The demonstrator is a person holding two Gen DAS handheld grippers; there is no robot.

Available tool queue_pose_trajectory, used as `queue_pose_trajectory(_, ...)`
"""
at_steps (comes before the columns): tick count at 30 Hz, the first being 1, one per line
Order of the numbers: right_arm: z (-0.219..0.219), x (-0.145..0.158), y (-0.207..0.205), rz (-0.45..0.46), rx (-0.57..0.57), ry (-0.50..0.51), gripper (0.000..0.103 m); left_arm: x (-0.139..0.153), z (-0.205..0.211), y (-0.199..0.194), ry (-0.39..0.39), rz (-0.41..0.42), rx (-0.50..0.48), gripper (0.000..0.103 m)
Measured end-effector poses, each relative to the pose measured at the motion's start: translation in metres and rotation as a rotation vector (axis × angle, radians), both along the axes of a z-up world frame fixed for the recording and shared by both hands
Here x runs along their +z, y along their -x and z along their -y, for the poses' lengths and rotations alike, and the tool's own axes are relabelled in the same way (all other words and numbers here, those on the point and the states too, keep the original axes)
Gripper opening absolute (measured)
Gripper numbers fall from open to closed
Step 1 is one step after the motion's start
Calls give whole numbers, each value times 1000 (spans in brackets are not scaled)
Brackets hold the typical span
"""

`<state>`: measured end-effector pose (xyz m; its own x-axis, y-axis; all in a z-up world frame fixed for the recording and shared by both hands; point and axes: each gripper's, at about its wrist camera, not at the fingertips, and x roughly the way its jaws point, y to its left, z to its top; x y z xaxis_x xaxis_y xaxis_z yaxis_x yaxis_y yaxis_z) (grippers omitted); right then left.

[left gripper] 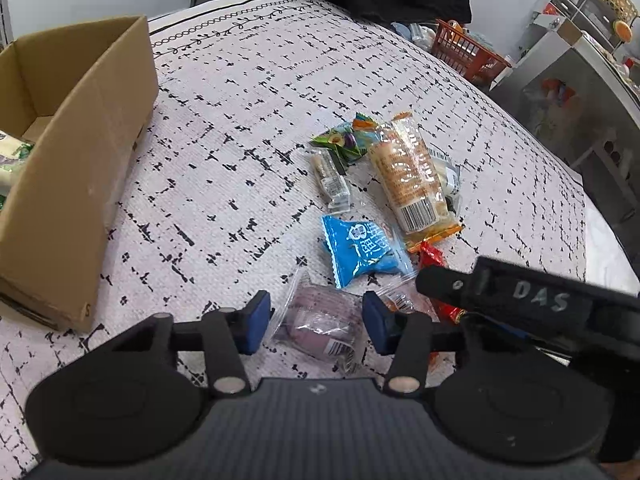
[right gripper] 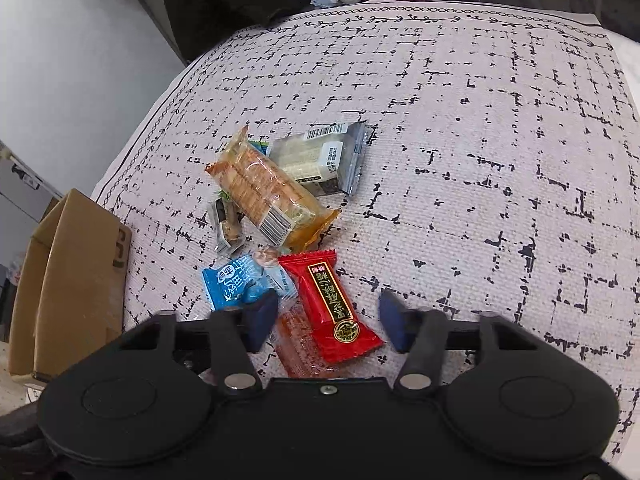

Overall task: Organize snacks
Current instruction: 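Grasp the purple pastry with the left tool while the right grasps the red candy packet, then carry the purple pastry with the left tool while the right carries the red packet to the box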

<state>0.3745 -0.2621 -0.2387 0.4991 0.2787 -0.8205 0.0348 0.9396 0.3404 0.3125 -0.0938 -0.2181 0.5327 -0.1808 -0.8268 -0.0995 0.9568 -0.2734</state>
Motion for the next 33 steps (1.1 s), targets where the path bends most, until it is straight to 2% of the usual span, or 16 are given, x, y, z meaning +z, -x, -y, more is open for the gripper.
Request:
queue_pose_trajectory(2, -2, 0, 0, -8, 10, 9, 25, 4, -1, 1, 2, 0, 3, 40)
queue_pose_trajectory(6, -3, 4, 4, -4, 20, -1, 22, 10, -6, 4, 12, -7, 18, 37)
queue_pose_trajectory(14, 0, 29, 18, 53, 8, -9, 21, 22, -19, 12, 29, 9, 52, 35)
queue_pose_trajectory(26, -15, 73, 33, 151, 18, -5, 21, 66, -37, 28, 65, 101, 87, 35)
queue_pose_trajectory(33, -32, 90, 36, 186, 41, -2, 21, 86, -51, 34, 84, 144, 111, 35)
